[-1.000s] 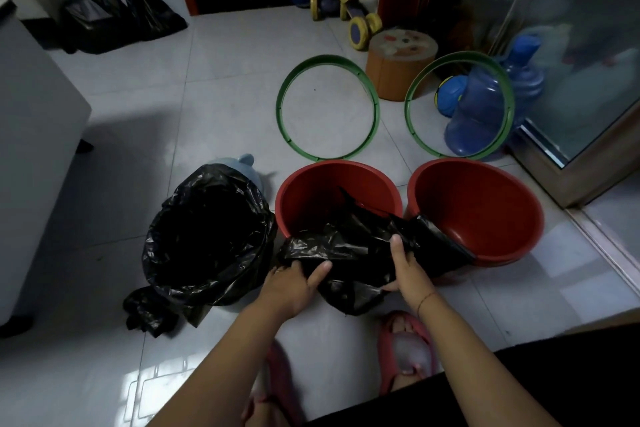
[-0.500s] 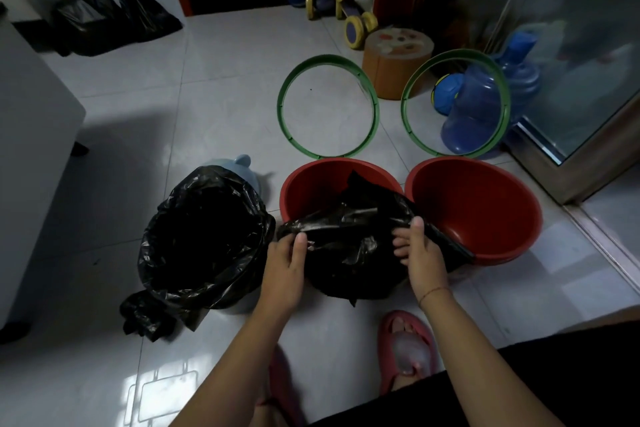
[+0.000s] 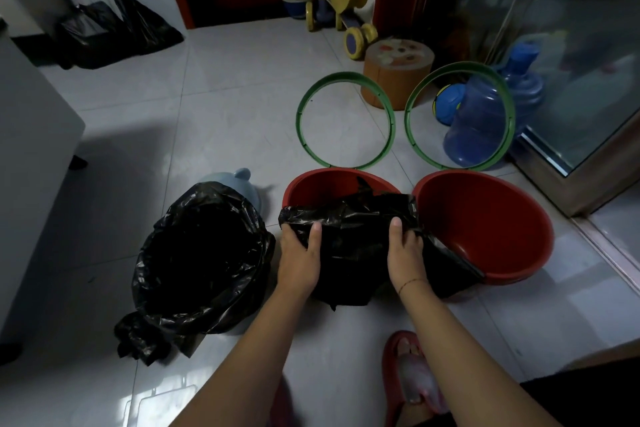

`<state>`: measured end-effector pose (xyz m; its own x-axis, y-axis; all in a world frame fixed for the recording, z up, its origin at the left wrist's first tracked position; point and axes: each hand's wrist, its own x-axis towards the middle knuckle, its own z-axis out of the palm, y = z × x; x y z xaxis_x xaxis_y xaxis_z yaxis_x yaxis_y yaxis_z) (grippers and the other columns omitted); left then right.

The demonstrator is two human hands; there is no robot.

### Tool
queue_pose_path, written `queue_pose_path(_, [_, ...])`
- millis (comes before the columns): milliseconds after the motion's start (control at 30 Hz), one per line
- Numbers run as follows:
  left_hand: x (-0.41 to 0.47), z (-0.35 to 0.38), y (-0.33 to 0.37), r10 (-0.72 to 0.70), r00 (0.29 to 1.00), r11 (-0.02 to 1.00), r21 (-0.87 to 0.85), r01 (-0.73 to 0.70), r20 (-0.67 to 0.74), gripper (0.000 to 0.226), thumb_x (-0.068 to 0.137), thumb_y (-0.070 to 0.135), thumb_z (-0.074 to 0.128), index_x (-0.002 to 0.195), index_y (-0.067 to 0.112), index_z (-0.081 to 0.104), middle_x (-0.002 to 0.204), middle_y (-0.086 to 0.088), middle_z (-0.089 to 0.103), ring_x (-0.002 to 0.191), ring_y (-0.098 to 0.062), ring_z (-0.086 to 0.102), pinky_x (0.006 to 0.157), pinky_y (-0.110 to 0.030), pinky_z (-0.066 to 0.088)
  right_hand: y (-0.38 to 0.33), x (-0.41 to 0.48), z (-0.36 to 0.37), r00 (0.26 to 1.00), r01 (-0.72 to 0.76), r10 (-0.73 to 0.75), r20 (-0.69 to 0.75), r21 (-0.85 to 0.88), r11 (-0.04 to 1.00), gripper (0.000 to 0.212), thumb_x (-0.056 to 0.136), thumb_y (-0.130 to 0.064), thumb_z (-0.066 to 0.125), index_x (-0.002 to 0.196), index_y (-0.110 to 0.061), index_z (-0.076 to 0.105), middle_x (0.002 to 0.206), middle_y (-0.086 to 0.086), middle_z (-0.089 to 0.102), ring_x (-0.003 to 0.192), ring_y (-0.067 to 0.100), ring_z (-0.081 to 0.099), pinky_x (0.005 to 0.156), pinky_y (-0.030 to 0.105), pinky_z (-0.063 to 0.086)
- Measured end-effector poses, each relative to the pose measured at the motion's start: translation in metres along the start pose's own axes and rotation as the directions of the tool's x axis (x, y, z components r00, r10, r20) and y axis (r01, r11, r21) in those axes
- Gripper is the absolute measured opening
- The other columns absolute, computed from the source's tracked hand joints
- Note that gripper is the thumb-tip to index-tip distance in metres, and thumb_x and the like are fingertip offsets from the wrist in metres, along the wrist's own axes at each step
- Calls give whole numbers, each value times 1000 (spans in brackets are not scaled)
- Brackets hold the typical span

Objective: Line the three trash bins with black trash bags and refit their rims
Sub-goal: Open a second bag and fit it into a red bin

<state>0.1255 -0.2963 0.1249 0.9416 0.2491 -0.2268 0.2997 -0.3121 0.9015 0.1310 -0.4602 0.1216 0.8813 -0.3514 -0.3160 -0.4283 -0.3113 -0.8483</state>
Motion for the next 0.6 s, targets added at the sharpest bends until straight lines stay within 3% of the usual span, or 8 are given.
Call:
queue_pose_path(100, [-1,4,-2,-76,995,997,5,76,62,62,96,51,38,147,22,19,142,-5,44,129,-27,44,92,-28,32,5,1,1,999,-47,47,10,-27,999,67,96,-56,22,143,-9,32,149,15,28,133,32,36,104,42,32])
queue_pose_path(200, [0,9,-10,-220,970,975,42,216,105,79,93,61,33,152,27,-7,154,-9,31,137,-34,36,106,-39,29,8,1,-1,999,-44,43,-13,-86,995,67,96,-56,22,142,-9,33,148,16,29,131,32,38,102,42,34])
queue_pose_path(267, [-1,10,-17,-279,953,960,26,278,117,82,91,63,33,151,28,-10,156,-9,28,138,-34,32,109,-42,26,8,1,-1,999,-45,44,-8,-125,991,66,96,-55,22,143,-10,34,150,16,25,133,34,35,104,43,32])
queue_pose_path(400, [-13,11,-22,-253,963,965,-41,258,91,79,92,57,38,152,27,-4,154,-8,31,138,-30,34,107,-38,29,7,0,5,997,-64,71,28,-198,978,71,96,-56,24,140,-1,38,155,15,16,136,34,32,108,42,30])
queue_pose_path(500, [-36,14,-23,-226,965,971,-107,213,-130,80,91,48,50,150,11,13,150,-15,26,135,-32,36,105,-36,33,7,-2,8,998,-57,63,23,-200,978,72,97,-54,22,140,1,37,157,17,14,140,32,27,112,40,25])
queue_pose_path(600, [-63,18,-28,20,944,996,86,9,-329,53,89,51,48,119,8,48,116,-5,43,107,-25,48,94,-38,44,9,-7,6,999,-40,46,25,-180,983,71,98,-52,21,141,1,37,158,17,13,143,30,24,114,38,21])
